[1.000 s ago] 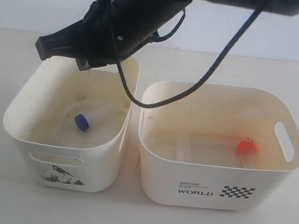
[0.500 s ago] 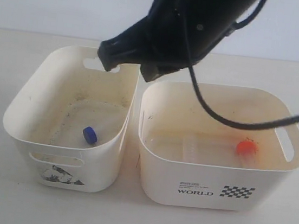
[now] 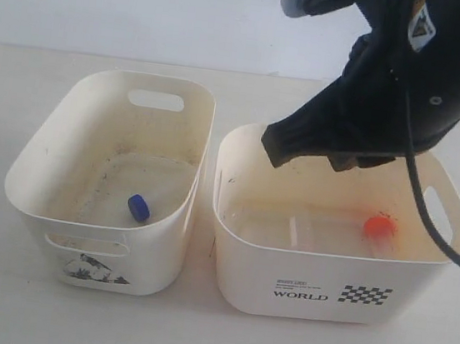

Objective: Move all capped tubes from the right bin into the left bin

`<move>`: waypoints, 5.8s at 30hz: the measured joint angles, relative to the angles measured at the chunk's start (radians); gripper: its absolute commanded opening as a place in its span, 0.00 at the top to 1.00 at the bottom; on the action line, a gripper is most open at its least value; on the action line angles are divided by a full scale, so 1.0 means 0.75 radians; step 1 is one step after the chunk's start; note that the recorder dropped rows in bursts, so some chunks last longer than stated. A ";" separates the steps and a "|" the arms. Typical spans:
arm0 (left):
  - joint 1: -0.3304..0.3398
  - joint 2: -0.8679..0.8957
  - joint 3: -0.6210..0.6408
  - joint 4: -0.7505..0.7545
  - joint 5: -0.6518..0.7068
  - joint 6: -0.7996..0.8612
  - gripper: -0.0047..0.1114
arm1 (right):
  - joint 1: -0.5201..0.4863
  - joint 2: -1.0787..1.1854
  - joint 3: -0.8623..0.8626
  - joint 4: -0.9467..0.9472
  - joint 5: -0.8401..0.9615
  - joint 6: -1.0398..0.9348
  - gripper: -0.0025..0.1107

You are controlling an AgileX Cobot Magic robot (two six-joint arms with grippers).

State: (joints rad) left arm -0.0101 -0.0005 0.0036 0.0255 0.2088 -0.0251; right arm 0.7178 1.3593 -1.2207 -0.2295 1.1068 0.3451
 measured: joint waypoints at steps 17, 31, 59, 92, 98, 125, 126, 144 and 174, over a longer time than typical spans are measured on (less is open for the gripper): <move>0.000 0.000 0.000 0.000 0.000 0.000 0.92 | 0.000 0.000 0.000 -0.037 -0.165 0.010 0.97; 0.000 0.000 0.000 0.000 0.000 0.000 0.92 | -0.057 0.071 0.087 -0.122 -0.129 0.422 0.97; 0.000 0.000 0.000 0.000 0.000 0.000 0.92 | -0.227 0.395 0.092 0.258 -0.339 0.308 0.97; 0.000 0.000 0.000 0.000 0.000 0.000 0.92 | -0.227 0.576 0.092 0.330 -0.325 0.221 0.45; 0.000 0.000 0.000 0.000 0.000 0.000 0.92 | -0.227 0.576 0.092 0.306 -0.342 0.264 0.45; 0.000 0.000 0.000 0.000 0.000 0.000 0.92 | -0.227 0.715 0.092 0.306 -0.344 0.302 0.45; 0.000 0.000 0.000 0.000 0.000 0.000 0.92 | -0.227 0.727 0.092 0.316 -0.348 0.302 0.45; 0.000 0.000 0.000 0.000 0.000 0.000 0.92 | -0.227 0.654 0.092 0.350 -0.359 0.305 0.98; 0.000 0.000 0.000 0.000 0.000 0.000 0.92 | -0.227 0.363 0.092 0.222 -0.254 0.449 0.41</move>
State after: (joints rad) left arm -0.0101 -0.0005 0.0036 0.0255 0.2088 -0.0251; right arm 0.5478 1.6317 -1.1516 -0.0627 0.9166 0.6819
